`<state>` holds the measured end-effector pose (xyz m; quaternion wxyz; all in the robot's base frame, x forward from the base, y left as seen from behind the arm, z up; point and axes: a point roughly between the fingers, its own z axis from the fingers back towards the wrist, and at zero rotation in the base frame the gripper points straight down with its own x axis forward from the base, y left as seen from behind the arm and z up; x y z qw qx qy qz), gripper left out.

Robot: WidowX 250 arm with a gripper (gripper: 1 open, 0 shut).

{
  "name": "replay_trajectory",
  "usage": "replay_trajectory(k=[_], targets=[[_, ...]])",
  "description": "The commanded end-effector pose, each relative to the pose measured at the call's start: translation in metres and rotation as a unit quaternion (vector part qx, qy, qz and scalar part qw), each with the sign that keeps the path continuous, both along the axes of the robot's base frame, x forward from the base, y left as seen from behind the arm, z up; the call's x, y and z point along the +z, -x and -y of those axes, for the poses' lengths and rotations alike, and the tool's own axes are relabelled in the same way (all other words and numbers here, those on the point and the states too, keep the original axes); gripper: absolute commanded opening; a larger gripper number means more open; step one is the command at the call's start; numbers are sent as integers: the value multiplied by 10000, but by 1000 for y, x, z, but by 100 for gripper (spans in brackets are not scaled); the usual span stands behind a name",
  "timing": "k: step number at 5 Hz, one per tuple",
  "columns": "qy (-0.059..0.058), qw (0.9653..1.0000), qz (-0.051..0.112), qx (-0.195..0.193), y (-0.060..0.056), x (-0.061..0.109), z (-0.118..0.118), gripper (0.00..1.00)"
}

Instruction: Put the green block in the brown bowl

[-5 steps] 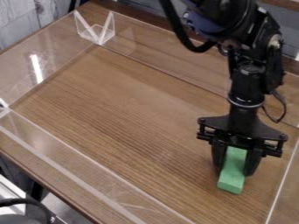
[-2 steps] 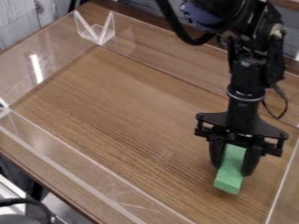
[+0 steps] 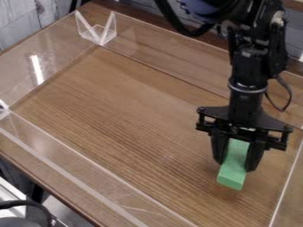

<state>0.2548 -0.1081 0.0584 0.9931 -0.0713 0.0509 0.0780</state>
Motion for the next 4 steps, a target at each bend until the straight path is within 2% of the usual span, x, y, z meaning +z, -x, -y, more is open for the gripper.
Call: replay_trajectory(k=[1,4], targets=[[155,9991,400,29,-11,21,1,0],[236,9987,438,-62,-9,18,1,0]])
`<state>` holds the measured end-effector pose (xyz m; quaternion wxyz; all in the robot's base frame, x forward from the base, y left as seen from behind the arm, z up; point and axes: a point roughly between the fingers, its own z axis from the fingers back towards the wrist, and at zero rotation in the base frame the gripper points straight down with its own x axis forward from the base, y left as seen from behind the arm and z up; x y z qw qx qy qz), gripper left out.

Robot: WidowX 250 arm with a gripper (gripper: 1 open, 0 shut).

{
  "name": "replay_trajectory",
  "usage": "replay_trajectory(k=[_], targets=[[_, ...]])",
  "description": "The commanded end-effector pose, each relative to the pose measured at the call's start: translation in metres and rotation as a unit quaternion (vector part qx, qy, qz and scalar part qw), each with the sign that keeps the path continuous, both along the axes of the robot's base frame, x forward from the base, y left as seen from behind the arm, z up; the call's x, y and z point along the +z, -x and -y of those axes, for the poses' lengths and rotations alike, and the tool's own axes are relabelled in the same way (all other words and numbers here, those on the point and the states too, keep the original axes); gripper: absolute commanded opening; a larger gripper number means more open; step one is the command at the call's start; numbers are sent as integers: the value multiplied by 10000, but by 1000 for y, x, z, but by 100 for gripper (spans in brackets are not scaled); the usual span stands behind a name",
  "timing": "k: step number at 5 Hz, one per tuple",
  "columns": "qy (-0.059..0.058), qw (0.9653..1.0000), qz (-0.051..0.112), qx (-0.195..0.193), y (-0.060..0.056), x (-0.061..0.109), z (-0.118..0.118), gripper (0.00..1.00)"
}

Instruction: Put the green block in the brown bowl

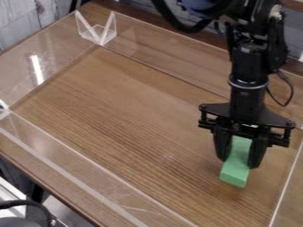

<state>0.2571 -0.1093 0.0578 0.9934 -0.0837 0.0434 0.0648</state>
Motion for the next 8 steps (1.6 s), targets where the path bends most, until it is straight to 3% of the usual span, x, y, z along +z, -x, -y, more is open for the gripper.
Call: replay_trajectory(k=[1,8], targets=[[139,9993,350,36,-6,18,-1,0],[276,9986,426,-161,-3,21,-1,0]])
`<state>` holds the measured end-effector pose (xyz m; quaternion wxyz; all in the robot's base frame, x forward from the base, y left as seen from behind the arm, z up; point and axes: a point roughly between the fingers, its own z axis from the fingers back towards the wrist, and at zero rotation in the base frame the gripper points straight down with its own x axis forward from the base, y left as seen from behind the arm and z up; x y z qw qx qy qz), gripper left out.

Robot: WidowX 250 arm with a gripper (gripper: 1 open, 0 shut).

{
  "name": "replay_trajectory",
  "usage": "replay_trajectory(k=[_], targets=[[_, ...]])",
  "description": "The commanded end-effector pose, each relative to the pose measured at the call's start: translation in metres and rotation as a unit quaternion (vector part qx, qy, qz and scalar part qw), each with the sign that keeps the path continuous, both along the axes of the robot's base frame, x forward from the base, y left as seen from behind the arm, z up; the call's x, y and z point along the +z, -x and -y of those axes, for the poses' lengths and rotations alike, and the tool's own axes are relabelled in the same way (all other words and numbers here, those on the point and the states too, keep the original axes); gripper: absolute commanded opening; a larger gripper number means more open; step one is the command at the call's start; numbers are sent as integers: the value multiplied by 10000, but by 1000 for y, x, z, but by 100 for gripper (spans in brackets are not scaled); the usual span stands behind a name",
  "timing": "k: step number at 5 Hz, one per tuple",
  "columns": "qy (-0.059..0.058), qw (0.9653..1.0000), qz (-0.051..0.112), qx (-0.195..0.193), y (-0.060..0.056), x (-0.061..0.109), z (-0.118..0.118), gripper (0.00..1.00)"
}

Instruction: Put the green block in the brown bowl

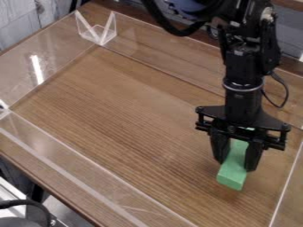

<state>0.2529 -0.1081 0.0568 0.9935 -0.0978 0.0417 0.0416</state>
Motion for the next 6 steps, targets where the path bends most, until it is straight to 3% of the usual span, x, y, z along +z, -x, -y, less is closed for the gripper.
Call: replay_trajectory(k=[1,3,4,6], targets=[[155,9991,383,40,-7,23,0,0],[185,9990,417,-40,-7,22,1,0],[185,9988,450,-45,-8,24,0,100],[204,9984,514,-63,-11,21,3,100]])
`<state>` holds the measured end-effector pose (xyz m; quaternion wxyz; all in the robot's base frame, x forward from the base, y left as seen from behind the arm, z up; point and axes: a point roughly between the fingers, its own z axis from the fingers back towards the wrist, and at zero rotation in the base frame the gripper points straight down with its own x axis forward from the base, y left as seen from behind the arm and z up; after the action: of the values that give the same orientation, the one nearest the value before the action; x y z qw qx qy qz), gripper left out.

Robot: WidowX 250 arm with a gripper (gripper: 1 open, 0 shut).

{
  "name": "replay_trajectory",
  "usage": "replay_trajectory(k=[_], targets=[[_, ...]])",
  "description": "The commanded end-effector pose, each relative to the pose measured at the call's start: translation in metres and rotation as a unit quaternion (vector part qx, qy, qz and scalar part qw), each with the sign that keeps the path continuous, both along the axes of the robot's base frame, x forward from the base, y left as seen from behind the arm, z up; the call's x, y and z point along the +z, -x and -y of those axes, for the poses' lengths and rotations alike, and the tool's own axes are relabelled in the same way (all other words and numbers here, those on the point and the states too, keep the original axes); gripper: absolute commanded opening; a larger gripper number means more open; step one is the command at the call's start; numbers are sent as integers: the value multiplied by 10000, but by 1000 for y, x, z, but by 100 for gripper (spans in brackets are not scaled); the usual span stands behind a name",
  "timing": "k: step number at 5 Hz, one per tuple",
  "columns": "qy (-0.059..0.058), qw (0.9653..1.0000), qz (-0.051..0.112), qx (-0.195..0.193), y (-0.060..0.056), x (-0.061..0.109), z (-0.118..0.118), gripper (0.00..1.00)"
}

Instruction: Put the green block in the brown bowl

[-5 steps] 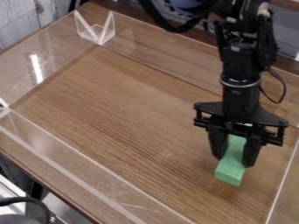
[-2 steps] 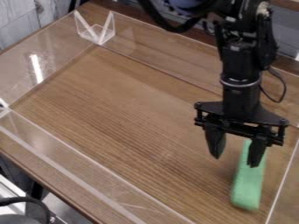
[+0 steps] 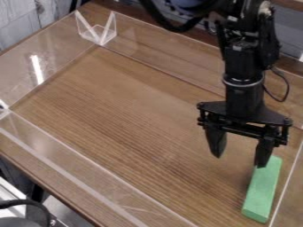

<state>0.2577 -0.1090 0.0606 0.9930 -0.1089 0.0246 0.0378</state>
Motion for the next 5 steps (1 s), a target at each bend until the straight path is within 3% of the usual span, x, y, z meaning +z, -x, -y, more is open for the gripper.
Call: replay_trajectory(k=[1,5], targets=[[111,9992,370,-65,-8,16,5,100],[153,9987,465,-124,-12,6,11,100]])
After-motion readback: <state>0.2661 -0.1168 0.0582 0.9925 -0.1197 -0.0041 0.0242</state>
